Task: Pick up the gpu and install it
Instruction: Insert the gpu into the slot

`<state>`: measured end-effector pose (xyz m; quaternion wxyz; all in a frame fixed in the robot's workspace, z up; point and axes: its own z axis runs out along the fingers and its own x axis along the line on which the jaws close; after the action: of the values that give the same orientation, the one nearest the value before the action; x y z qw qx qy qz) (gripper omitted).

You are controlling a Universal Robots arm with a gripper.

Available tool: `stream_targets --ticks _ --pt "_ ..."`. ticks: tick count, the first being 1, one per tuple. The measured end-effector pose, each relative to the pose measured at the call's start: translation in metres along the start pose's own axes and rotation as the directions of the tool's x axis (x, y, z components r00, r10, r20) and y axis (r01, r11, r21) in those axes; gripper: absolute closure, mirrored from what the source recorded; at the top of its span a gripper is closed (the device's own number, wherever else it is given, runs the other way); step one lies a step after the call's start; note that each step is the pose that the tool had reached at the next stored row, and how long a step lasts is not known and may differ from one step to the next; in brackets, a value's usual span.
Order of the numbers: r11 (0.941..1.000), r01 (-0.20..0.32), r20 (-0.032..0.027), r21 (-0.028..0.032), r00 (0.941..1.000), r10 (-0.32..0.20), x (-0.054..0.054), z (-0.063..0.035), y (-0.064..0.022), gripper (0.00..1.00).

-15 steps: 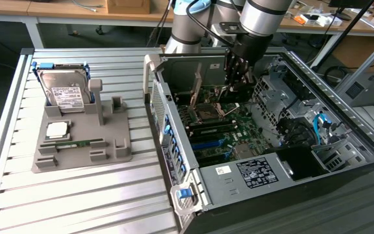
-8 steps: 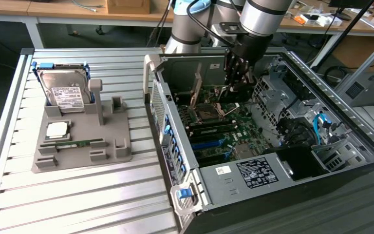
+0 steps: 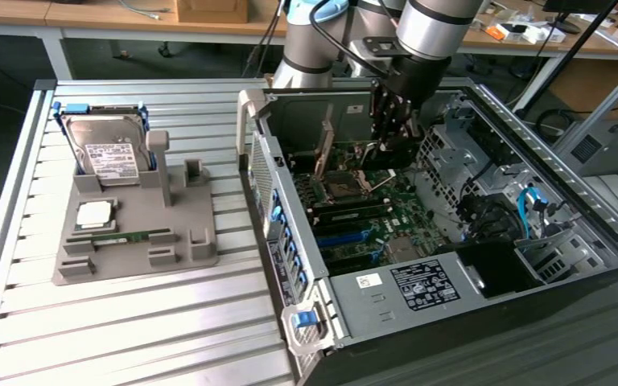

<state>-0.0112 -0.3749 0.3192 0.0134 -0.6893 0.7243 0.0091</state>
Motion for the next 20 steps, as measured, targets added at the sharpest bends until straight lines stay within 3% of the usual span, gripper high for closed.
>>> stream_targets --ticks 20 --pt "0.9988 0.048 0.0003 -0.0015 0.9988 -0.048 0.0 0.0001 0.0 0.73"
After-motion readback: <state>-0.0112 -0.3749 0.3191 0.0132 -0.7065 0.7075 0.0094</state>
